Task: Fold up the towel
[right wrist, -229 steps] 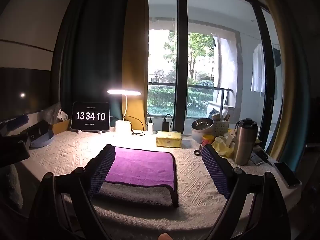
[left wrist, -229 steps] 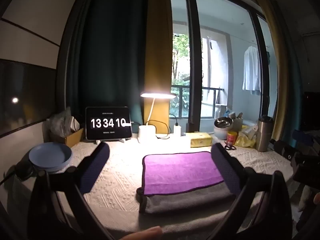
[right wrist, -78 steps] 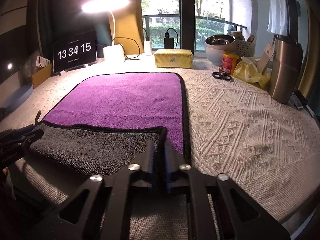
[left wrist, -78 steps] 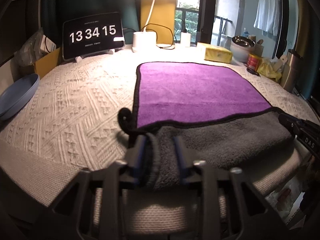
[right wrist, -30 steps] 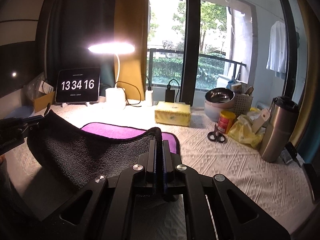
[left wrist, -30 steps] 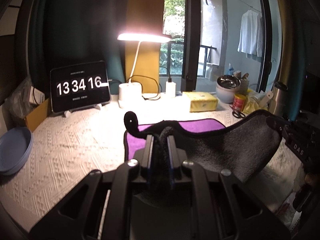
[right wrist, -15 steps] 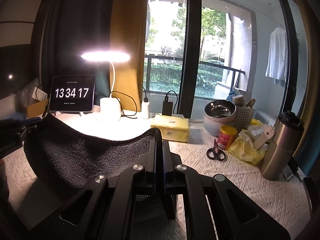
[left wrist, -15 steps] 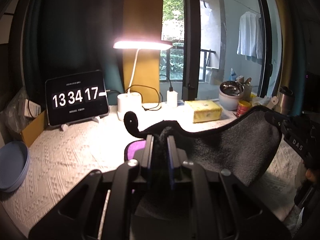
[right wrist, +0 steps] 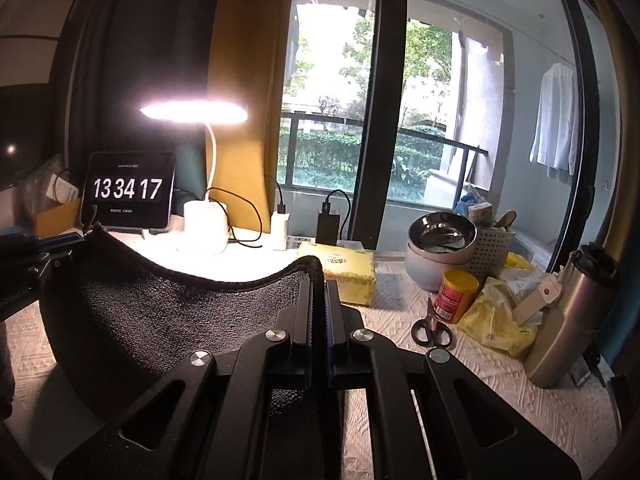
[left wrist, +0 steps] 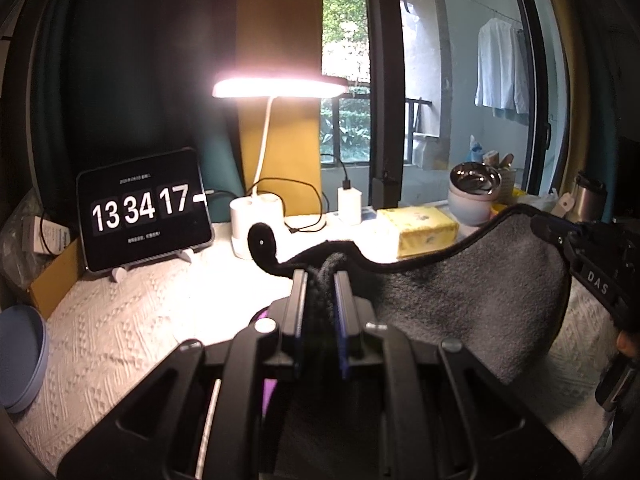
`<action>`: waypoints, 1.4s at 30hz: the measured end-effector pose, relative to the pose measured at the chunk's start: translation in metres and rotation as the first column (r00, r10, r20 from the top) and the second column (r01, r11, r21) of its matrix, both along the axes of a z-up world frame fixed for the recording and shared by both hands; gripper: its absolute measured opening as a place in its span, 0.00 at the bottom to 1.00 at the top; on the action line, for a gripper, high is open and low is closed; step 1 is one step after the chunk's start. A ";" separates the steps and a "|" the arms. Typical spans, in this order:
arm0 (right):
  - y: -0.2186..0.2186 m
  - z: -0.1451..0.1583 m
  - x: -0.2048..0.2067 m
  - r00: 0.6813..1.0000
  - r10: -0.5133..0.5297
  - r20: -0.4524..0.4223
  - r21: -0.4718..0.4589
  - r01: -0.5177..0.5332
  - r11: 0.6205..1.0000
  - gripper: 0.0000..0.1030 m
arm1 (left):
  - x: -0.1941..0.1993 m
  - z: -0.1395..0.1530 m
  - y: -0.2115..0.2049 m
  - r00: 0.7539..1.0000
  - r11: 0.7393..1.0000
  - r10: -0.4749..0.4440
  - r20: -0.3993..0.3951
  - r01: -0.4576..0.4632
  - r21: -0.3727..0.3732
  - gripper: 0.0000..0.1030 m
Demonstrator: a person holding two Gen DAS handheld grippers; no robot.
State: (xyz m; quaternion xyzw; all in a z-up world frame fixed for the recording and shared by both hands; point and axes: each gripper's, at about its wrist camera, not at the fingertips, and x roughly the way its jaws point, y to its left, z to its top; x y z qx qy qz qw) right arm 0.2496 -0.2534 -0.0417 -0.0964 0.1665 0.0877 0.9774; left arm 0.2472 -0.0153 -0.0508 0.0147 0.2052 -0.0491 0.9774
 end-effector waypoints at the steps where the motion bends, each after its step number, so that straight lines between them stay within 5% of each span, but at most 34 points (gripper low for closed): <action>1: 0.000 -0.001 0.003 1.000 -0.002 -0.002 -0.001 0.002 1.000 0.05 | 0.003 -0.001 0.000 1.000 1.000 0.001 -0.001 -0.001 0.002 0.13; 25: 0.015 -0.021 0.075 0.997 -0.020 -0.074 -0.073 0.014 0.997 0.06 | 0.068 -0.023 0.007 0.997 0.998 0.038 -0.067 -0.035 0.049 0.13; 42: 0.014 -0.060 0.116 0.963 -0.077 -0.257 -0.134 0.044 0.990 0.06 | 0.115 -0.067 0.028 0.946 0.996 0.086 -0.314 -0.093 -0.007 0.22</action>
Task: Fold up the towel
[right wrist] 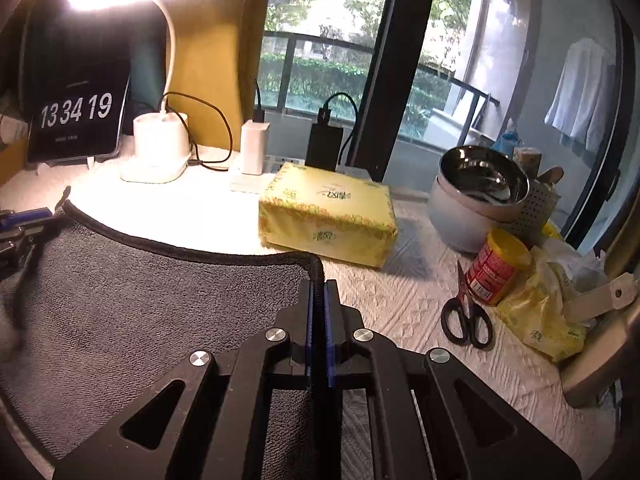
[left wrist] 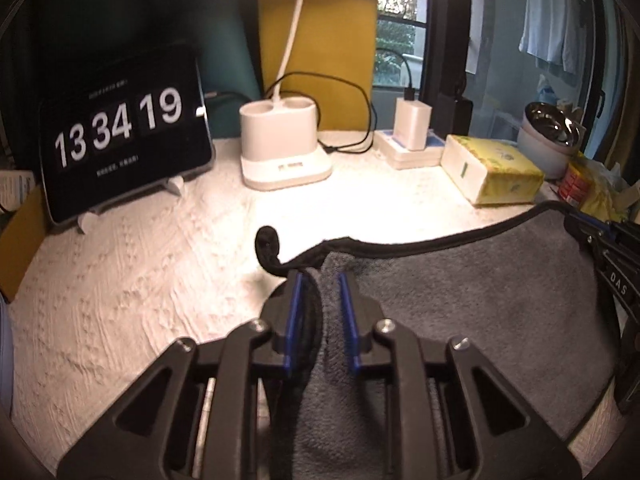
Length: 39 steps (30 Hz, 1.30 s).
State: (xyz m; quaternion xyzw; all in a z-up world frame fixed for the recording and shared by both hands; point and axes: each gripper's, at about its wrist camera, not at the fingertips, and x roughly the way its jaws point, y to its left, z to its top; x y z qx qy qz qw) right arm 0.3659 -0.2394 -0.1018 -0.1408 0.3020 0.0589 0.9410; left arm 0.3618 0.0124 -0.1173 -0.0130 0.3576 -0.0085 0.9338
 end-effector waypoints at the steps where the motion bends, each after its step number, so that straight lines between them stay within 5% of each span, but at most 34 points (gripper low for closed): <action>1: 0.000 -0.001 0.001 1.000 -0.002 -0.006 0.000 0.002 1.000 0.06 | 0.001 -0.002 0.002 1.000 1.000 0.008 -0.008 -0.008 -0.010 0.24; 11: -0.001 -0.011 0.016 0.995 -0.025 -0.096 -0.017 0.024 1.000 0.06 | 0.009 -0.013 0.027 0.994 0.993 0.074 -0.087 -0.081 -0.086 0.33; 15: -0.002 -0.013 0.020 0.993 -0.036 -0.116 -0.018 0.034 0.999 0.12 | 0.005 -0.009 0.030 0.994 0.992 0.086 -0.070 -0.092 -0.085 0.60; 18: -0.005 -0.013 0.021 0.992 -0.049 -0.119 -0.013 0.048 0.999 0.29 | 0.000 -0.003 0.031 0.994 0.992 0.095 -0.051 -0.099 -0.077 0.60; 39: -0.006 0.014 -0.023 0.997 -0.034 -0.065 0.046 0.037 0.998 0.36 | -0.056 0.015 0.021 0.999 0.994 0.037 0.000 -0.037 -0.102 0.61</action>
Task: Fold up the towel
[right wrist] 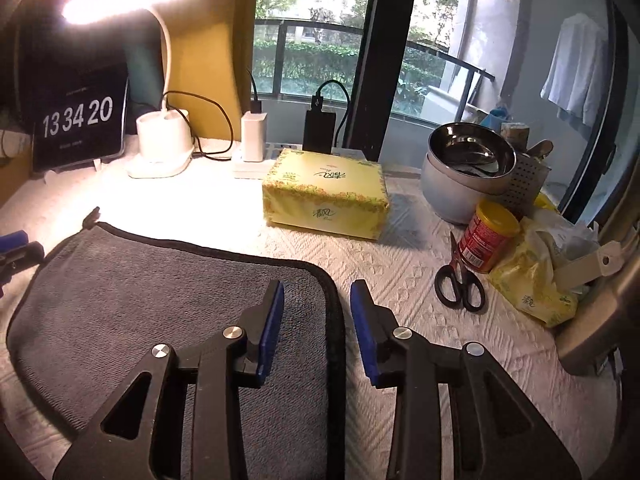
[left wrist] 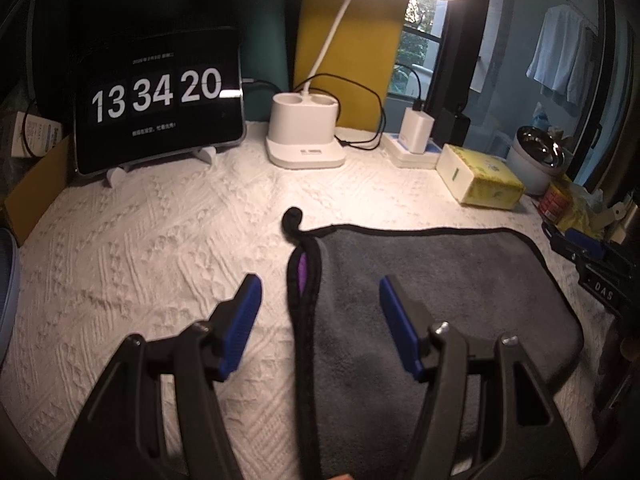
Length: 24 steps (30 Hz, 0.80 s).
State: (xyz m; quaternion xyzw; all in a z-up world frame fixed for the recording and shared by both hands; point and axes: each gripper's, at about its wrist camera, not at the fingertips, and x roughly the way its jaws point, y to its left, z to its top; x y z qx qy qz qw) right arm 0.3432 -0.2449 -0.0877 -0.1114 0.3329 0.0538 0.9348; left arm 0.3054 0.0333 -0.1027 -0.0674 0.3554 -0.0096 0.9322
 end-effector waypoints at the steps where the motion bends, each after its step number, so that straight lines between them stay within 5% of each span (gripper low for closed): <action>1: 0.000 0.002 -0.004 1.000 0.000 0.004 0.005 0.000 1.000 0.36 | -0.003 0.002 0.000 1.000 1.000 -0.001 0.006 0.001 0.000 0.61; 15: -0.009 0.018 -0.050 0.999 -0.002 0.032 0.050 0.000 0.999 0.36 | -0.059 0.039 -0.019 0.992 0.999 -0.017 0.125 0.011 0.052 0.61; 24: -0.014 0.036 -0.087 0.997 0.003 0.076 0.089 -0.010 0.996 0.36 | -0.093 0.055 -0.036 0.986 0.999 -0.038 0.160 0.036 0.015 0.61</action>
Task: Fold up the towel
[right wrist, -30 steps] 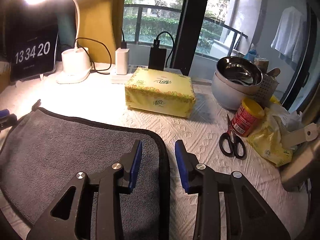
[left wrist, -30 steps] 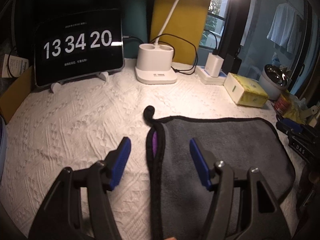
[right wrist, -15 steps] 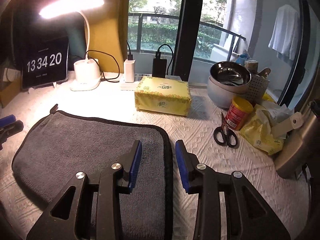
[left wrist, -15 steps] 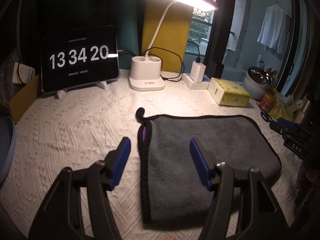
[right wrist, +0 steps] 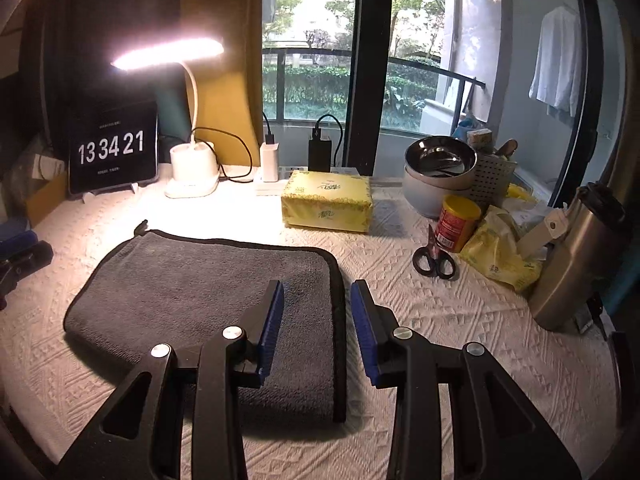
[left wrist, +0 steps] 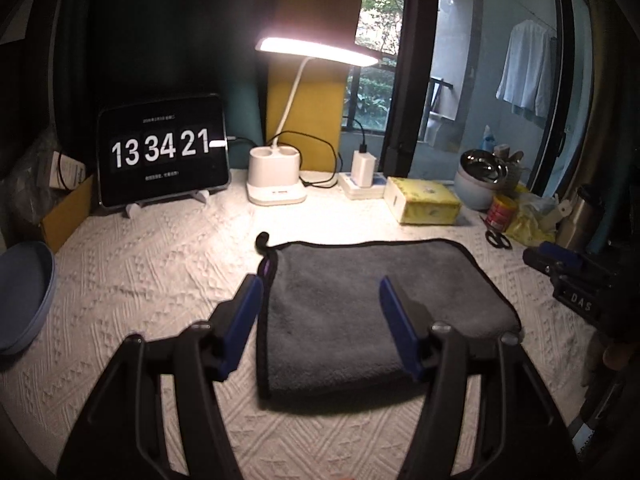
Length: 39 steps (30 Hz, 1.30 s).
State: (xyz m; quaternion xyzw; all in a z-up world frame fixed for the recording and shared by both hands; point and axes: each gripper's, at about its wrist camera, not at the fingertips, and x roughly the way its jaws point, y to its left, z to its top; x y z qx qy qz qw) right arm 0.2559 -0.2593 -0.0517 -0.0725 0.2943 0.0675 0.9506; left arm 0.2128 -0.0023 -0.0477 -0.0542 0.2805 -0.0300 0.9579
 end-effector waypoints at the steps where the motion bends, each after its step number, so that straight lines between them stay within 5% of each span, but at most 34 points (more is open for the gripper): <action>1: -0.001 0.002 -0.004 1.000 0.001 0.005 0.003 -0.001 1.000 0.36 | -0.003 0.001 0.000 1.000 1.000 0.003 0.005 -0.003 -0.001 0.61; 39: -0.025 0.045 -0.139 0.973 -0.015 0.231 0.047 0.004 0.999 0.36 | -0.122 0.020 -0.027 0.965 0.997 -0.080 0.250 0.075 0.027 0.61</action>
